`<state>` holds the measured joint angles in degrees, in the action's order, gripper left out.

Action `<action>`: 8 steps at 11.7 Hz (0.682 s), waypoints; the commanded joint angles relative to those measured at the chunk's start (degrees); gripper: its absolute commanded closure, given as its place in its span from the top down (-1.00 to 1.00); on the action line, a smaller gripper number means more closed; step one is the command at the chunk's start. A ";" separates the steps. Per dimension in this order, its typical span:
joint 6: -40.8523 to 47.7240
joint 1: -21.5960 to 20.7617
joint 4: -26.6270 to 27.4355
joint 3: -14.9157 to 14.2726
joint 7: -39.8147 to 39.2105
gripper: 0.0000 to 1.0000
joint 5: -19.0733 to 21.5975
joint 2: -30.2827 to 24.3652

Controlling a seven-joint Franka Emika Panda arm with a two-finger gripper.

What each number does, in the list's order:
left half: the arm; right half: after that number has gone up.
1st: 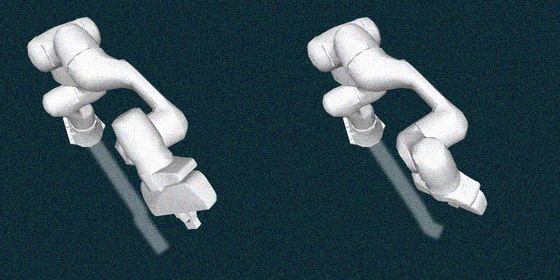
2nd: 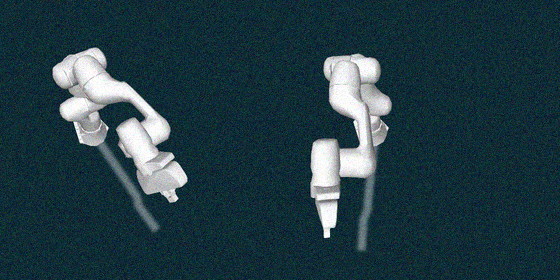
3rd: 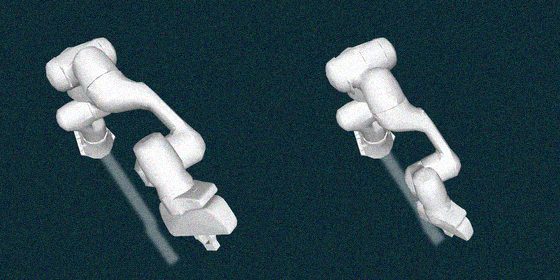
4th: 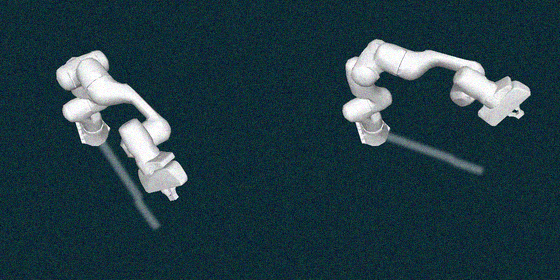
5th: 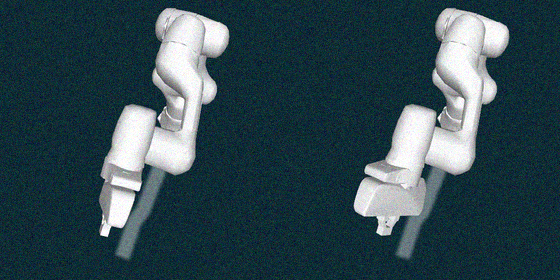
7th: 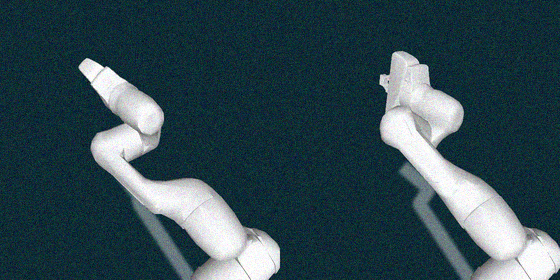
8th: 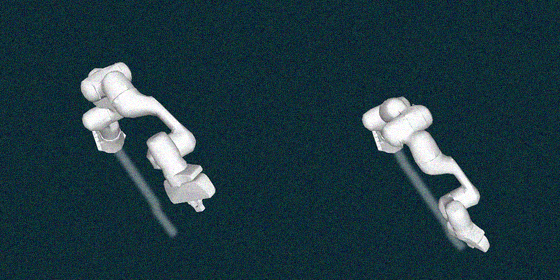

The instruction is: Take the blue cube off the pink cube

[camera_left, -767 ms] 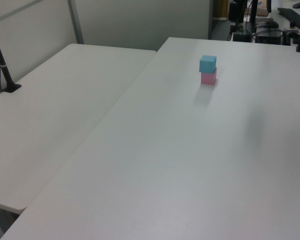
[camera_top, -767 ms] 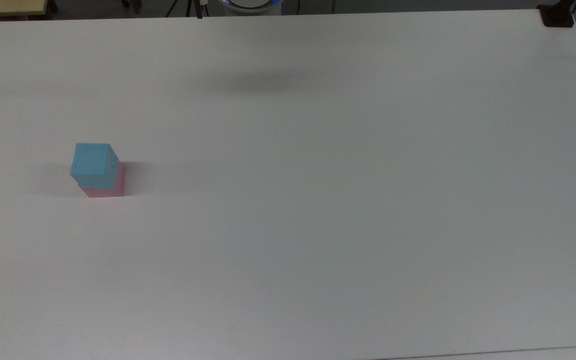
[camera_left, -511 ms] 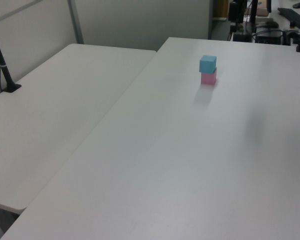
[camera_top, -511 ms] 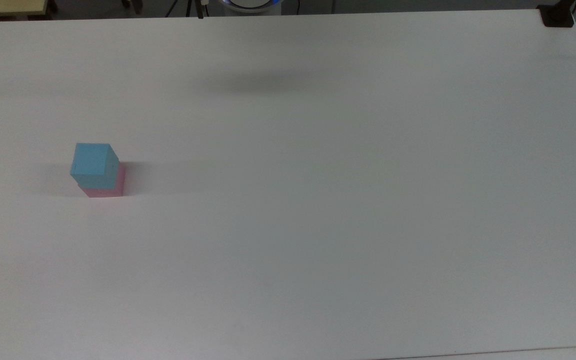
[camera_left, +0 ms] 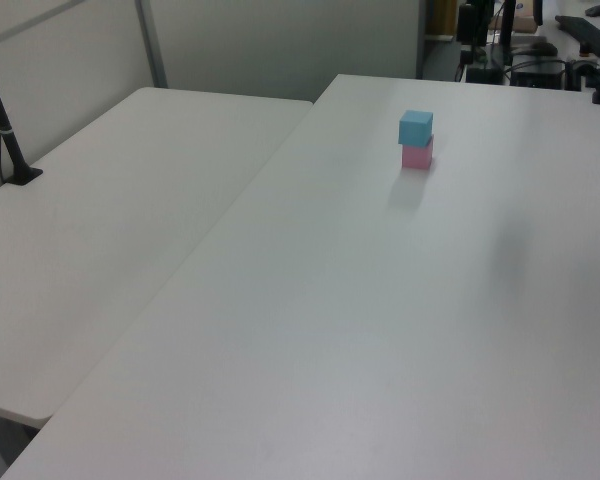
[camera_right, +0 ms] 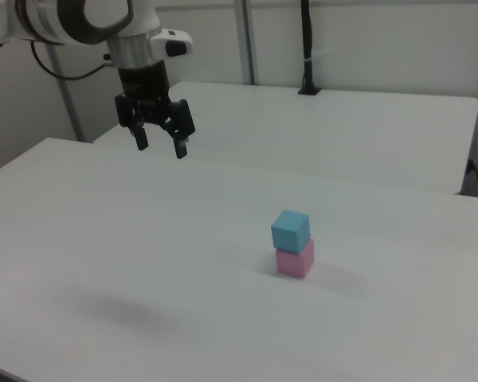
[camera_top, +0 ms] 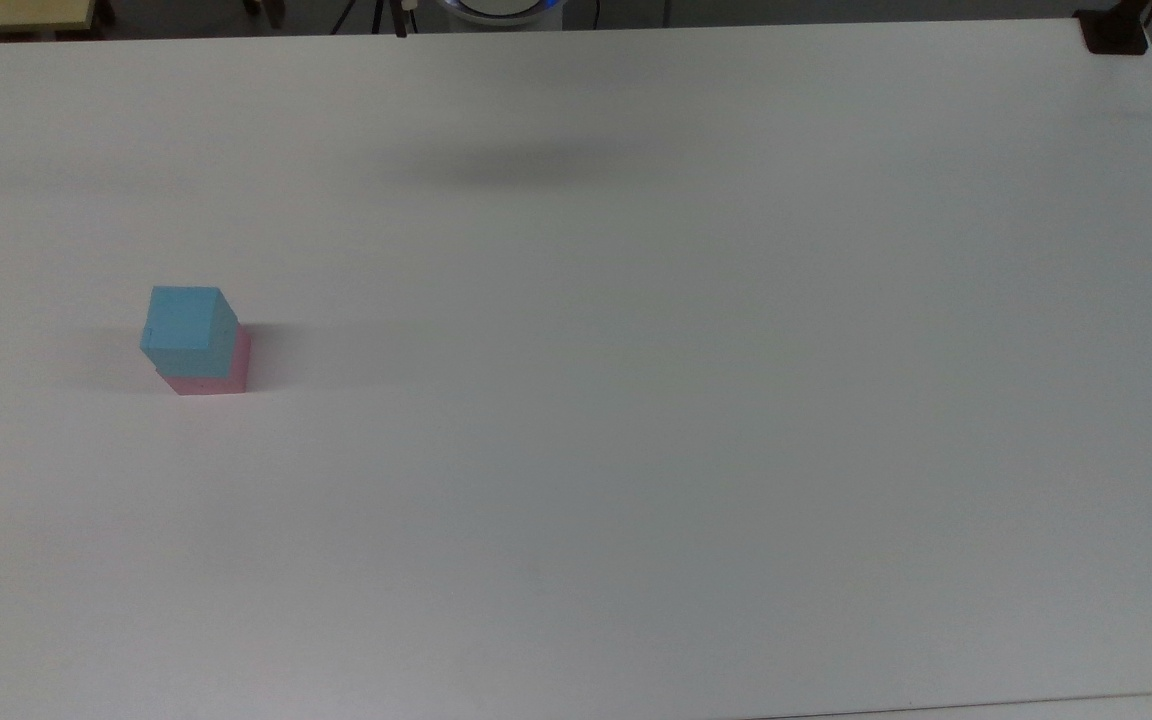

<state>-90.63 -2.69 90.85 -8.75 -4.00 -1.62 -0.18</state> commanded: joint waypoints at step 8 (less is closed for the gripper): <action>-1.65 1.01 0.82 -0.21 -1.36 1.00 -0.49 -0.09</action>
<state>-90.63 -2.54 90.85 -8.77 -4.00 -1.62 -0.18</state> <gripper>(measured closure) 0.000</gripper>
